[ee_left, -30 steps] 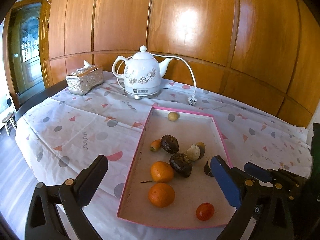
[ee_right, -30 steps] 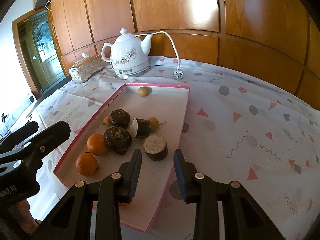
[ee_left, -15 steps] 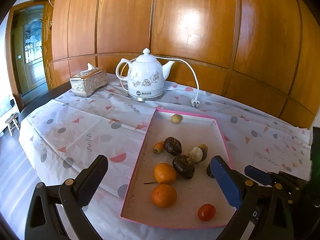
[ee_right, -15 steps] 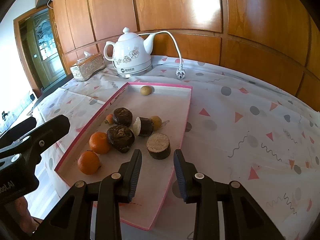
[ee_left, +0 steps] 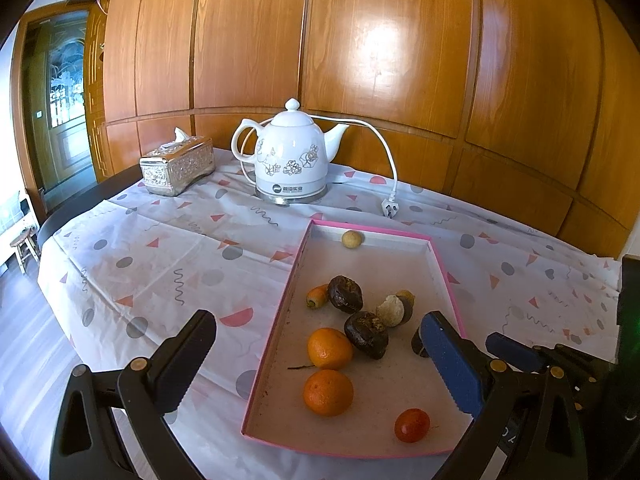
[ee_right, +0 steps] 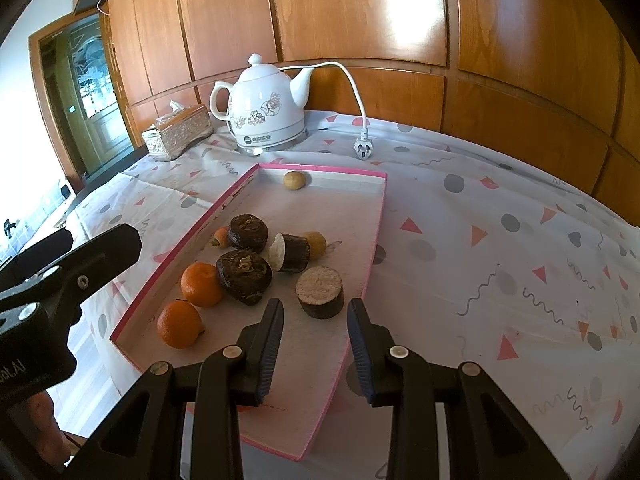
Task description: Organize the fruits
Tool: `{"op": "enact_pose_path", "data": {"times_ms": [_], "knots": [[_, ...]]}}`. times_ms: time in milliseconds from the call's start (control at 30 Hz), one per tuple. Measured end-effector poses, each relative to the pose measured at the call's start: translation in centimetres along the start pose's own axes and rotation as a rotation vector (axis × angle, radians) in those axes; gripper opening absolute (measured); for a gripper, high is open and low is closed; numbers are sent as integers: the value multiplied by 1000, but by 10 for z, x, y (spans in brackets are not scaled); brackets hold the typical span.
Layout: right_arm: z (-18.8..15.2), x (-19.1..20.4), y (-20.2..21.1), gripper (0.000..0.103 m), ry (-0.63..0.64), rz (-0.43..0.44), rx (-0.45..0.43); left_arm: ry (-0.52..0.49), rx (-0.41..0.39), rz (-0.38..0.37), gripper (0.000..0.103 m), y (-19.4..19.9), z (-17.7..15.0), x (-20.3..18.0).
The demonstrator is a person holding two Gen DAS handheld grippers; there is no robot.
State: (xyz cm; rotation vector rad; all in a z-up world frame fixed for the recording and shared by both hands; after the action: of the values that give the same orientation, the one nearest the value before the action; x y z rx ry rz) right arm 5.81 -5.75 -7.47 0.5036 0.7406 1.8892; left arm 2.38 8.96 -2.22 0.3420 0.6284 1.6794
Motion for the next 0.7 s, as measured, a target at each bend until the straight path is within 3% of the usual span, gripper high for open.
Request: {"op": "enact_pose_path", "data": {"times_ms": [700], "knots": [[-3, -8, -1, 33, -9, -2, 5, -6, 0, -11, 103, 0, 0, -4]]}}
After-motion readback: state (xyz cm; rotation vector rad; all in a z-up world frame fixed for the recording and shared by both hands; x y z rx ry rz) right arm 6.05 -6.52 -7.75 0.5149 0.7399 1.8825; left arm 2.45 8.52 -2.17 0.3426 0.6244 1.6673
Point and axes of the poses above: each gripper's, at about its wrist camera, not at the fingertips, and y roughly against the way its jaws point, x to its left, z to its top, the point moved 6 cm from there along -y, roughly the way its jaws point, and after that the axes turned 3 degrees about y, right-handed, at the moved point
